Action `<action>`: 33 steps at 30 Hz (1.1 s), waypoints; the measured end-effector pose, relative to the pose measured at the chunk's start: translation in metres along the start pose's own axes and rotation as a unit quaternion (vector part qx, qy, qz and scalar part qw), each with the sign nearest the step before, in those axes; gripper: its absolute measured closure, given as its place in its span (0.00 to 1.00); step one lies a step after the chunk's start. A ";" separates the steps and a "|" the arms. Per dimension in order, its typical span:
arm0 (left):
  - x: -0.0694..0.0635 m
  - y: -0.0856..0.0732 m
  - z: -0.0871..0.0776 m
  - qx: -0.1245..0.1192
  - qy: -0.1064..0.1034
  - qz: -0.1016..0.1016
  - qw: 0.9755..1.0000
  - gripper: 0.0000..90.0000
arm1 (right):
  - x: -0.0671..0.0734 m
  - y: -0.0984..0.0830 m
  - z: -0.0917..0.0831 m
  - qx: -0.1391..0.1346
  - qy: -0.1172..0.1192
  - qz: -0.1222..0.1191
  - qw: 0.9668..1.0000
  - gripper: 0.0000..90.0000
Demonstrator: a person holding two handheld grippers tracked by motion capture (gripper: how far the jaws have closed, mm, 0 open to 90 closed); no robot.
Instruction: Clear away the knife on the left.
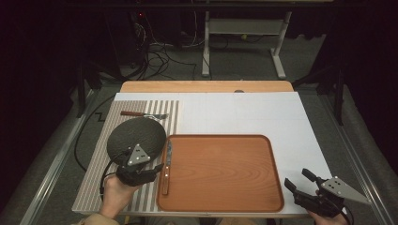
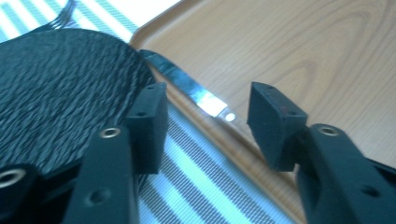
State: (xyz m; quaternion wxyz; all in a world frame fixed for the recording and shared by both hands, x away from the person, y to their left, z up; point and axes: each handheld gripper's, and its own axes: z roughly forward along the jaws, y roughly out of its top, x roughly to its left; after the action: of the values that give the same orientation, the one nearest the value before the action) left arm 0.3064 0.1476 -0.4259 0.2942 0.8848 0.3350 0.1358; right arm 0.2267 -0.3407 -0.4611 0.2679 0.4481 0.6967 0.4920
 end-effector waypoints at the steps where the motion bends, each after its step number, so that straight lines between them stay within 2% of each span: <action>1: 0.000 -0.002 -0.003 -0.006 0.004 -0.001 1.000 0.46 | 0.000 0.000 0.000 0.000 0.000 0.000 1.000 0.26; 4: 0.002 -0.009 -0.011 -0.023 0.016 -0.001 1.000 0.46 | 0.000 0.000 0.000 0.000 -0.001 -0.001 1.000 0.26; 7: 0.006 -0.017 -0.018 -0.042 0.022 -0.012 0.999 0.46 | 0.000 0.000 0.000 -0.001 -0.002 0.000 1.000 0.26; 14: 0.017 -0.037 -0.028 -0.066 0.033 -0.037 0.997 0.46 | -0.001 0.000 -0.001 -0.002 -0.006 0.003 1.000 0.26; 15: 0.018 -0.040 -0.028 -0.070 0.032 -0.041 0.996 0.41 | -0.001 0.000 -0.001 -0.002 -0.007 0.003 1.000 0.26; 17: 0.021 -0.046 -0.030 -0.078 0.029 -0.051 0.995 0.39 | -0.001 0.000 -0.001 -0.002 -0.007 0.003 1.000 0.26; 20: 0.023 -0.055 -0.033 -0.087 0.038 -0.055 0.994 0.39 | -0.001 0.000 -0.001 -0.003 -0.008 0.004 1.000 0.26; 28: 0.030 -0.072 -0.042 -0.105 0.046 -0.072 0.991 0.39 | -0.001 0.000 -0.001 -0.004 -0.010 0.003 1.000 0.26; 31: 0.033 -0.079 -0.045 -0.119 0.052 -0.084 0.988 0.39 | -0.001 0.000 -0.001 -0.004 -0.010 0.004 1.000 0.26; 33: 0.034 -0.085 -0.047 -0.133 0.065 -0.104 0.984 0.39 | -0.001 0.000 -0.001 -0.002 -0.011 0.007 1.000 0.26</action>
State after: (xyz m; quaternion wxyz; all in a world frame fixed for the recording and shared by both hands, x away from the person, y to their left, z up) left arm 0.2679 0.2418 -0.4395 0.3993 0.7874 0.4227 0.2047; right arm 0.2268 -0.3423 -0.4610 0.2727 0.4580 0.6896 0.4903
